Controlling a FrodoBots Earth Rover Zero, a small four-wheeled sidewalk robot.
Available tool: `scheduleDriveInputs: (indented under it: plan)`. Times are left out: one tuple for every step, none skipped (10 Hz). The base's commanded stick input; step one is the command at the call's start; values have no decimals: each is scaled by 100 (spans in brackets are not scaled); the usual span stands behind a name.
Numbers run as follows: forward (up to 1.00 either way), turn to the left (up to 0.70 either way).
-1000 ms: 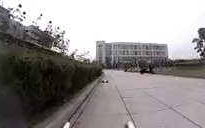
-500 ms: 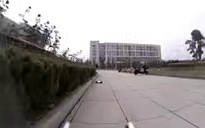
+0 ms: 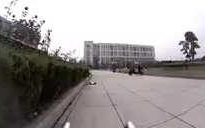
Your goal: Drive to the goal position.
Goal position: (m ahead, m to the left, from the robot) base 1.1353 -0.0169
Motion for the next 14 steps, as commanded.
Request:
scheduleDriveInputs:
  plan:
    - [45,21]
    - [45,27]
    - [45,27]
    - [45,27]
    - [45,27]
    - [45,27]
    - [45,27]
    - [45,27]
    - [45,27]
    - [45,27]
    - [45,5]
    - [45,0]
    - [45,0]
    - [45,0]
